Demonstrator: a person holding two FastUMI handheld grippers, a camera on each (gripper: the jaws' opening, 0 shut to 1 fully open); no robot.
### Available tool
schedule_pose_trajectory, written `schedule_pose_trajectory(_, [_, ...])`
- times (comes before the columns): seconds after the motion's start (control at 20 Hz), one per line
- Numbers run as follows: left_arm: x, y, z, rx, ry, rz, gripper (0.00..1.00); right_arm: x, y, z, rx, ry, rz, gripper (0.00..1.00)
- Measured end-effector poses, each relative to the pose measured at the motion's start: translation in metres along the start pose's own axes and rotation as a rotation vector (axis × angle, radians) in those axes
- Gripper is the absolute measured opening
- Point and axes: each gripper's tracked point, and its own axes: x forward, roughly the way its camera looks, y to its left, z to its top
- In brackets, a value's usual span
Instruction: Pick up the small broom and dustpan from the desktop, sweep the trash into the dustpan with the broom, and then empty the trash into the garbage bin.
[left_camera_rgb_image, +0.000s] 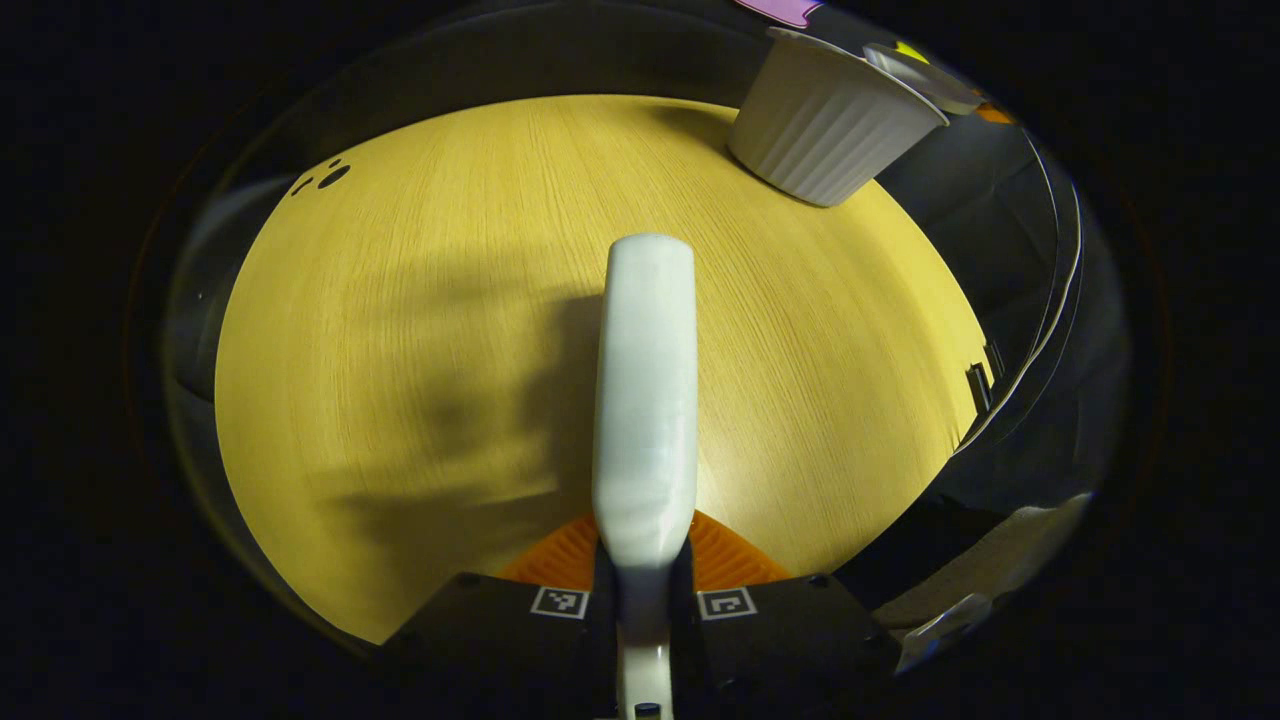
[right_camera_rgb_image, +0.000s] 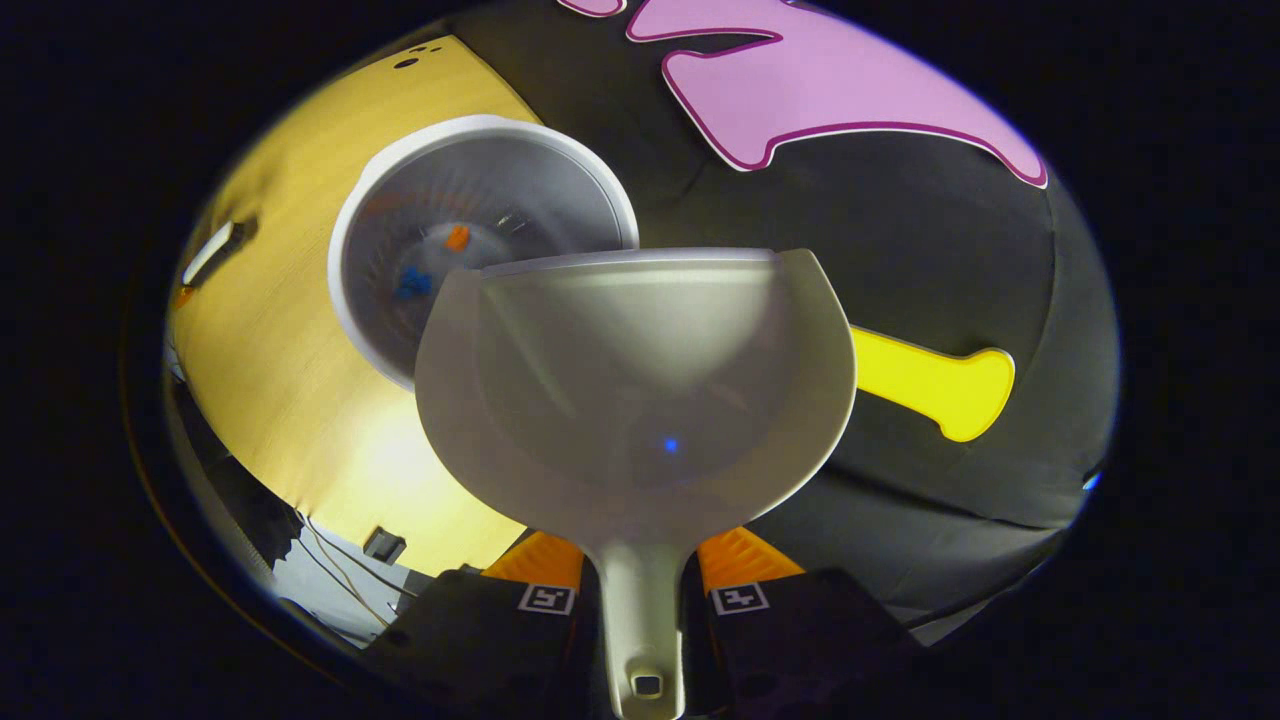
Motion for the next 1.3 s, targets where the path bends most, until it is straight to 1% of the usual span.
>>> schedule_pose_trajectory(0.15, [0.000, -0.002, 0.001, 0.000, 0.002, 0.009, 0.25, 0.000, 0.000, 0.000, 0.027, -0.017, 0.005, 0.35])
schedule_pose_trajectory(0.25, [-0.001, -0.002, 0.002, -0.004, -0.001, 0.018, 0.24, -0.004, 0.001, 0.002, 0.088, -0.066, 0.028, 0.34])
schedule_pose_trajectory(0.3, [-0.001, -0.001, 0.003, -0.008, -0.005, 0.026, 0.25, -0.010, 0.004, 0.003, 0.138, -0.100, 0.058, 0.35])
schedule_pose_trajectory(0.45, [-0.002, 0.002, 0.003, -0.026, -0.011, 0.046, 0.25, -0.041, 0.017, 0.004, 0.270, -0.219, 0.142, 0.33])
schedule_pose_trajectory(0.55, [-0.003, 0.002, 0.002, -0.030, -0.013, 0.062, 0.25, -0.067, 0.032, 0.006, 0.328, -0.303, 0.204, 0.34])
schedule_pose_trajectory(0.7, [-0.002, 0.004, 0.002, -0.027, -0.017, 0.085, 0.25, -0.110, 0.065, 0.004, 0.395, -0.408, 0.325, 0.34])
schedule_pose_trajectory(0.8, [-0.002, 0.005, 0.001, -0.026, -0.019, 0.097, 0.25, -0.128, 0.098, -0.001, 0.403, -0.447, 0.377, 0.34])
schedule_pose_trajectory(0.85, [-0.002, 0.007, 0.001, -0.026, -0.019, 0.103, 0.25, -0.136, 0.114, -0.003, 0.406, -0.458, 0.402, 0.36])
schedule_pose_trajectory(0.95, [-0.002, 0.008, 0.000, -0.025, -0.017, 0.110, 0.24, -0.147, 0.156, -0.010, 0.411, -0.467, 0.463, 0.35])
schedule_pose_trajectory(1.0, [-0.003, 0.008, 0.000, -0.024, -0.018, 0.113, 0.27, -0.152, 0.179, -0.014, 0.414, -0.466, 0.498, 0.35])
schedule_pose_trajectory(1.05, [-0.003, 0.009, 0.000, -0.023, -0.018, 0.117, 0.25, -0.154, 0.202, -0.017, 0.418, -0.460, 0.528, 0.33])
schedule_pose_trajectory(1.15, [-0.004, 0.011, -0.001, -0.023, -0.018, 0.125, 0.25, -0.149, 0.247, -0.020, 0.425, -0.440, 0.576, 0.34])
schedule_pose_trajectory(1.3, [-0.004, 0.012, -0.002, -0.021, -0.014, 0.136, 0.25, -0.127, 0.309, -0.021, 0.448, -0.397, 0.633, 0.34])
